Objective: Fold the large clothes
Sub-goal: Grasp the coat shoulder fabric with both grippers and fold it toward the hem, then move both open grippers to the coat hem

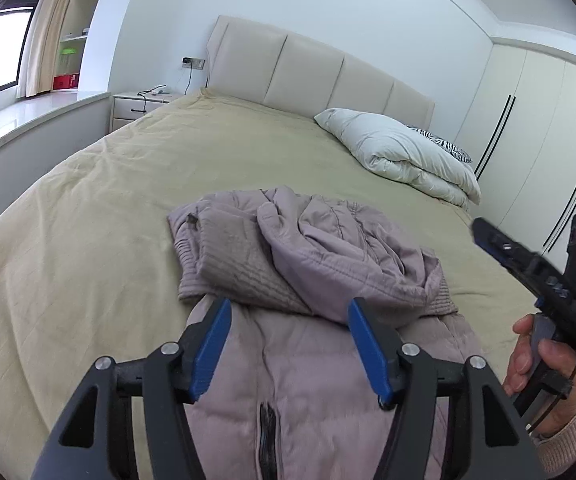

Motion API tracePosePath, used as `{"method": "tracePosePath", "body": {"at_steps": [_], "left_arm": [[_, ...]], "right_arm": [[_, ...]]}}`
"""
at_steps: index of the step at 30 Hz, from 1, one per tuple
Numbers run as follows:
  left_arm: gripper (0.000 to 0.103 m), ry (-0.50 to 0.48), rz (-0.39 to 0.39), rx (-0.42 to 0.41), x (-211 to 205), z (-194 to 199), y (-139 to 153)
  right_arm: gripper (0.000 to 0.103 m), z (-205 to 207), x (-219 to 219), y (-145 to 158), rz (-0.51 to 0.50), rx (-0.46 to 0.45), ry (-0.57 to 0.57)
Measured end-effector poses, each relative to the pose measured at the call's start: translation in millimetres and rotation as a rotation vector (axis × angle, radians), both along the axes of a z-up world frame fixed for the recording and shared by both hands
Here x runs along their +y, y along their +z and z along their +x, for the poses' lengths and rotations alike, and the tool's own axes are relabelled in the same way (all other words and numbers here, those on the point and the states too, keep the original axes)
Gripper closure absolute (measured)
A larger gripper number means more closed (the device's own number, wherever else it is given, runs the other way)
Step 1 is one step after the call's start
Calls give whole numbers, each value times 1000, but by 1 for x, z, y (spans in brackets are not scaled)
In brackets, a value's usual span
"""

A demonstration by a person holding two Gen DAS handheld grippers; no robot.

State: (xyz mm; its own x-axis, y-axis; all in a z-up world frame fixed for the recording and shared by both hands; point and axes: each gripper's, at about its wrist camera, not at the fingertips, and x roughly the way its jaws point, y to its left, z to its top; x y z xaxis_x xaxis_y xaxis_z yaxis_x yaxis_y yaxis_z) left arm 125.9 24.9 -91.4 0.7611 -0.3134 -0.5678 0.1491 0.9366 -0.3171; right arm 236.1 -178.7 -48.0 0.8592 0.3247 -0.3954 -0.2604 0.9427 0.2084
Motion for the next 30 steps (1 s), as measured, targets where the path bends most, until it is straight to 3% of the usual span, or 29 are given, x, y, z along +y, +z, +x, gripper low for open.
{"method": "tracePosePath", "body": {"at_steps": [1, 3, 4, 9, 12, 14, 18, 21, 24, 30], "left_arm": [[39, 9, 11, -1, 6, -12, 1], [38, 39, 37, 3, 20, -35, 5], [39, 48, 45, 10, 28, -45, 8], [37, 106, 245, -54, 66, -98, 39], [24, 225, 377, -119, 95, -128, 59], [16, 264, 412, -124, 109, -144, 64], [16, 109, 311, 19, 101, -156, 32], [16, -25, 188, 226, 81, -157, -28], [16, -48, 40, 389, 74, -165, -79], [16, -101, -11, 484, 63, -177, -108]], "right_arm": [[5, -22, -1, 7, 41, -43, -3], [2, -62, -3, 17, 102, -146, 16], [2, -80, -6, 21, 87, -142, 9], [2, -127, -5, 19, -27, 21, -54], [2, -173, -30, 8, -35, 76, -72], [2, -204, -53, 1, -69, 118, -125], [2, -247, -111, -19, -70, 239, -211], [3, -270, -150, -38, -25, 320, -289], [3, -303, -182, -56, 50, 387, -347], [3, -332, -214, -91, 83, 520, -372]]}}
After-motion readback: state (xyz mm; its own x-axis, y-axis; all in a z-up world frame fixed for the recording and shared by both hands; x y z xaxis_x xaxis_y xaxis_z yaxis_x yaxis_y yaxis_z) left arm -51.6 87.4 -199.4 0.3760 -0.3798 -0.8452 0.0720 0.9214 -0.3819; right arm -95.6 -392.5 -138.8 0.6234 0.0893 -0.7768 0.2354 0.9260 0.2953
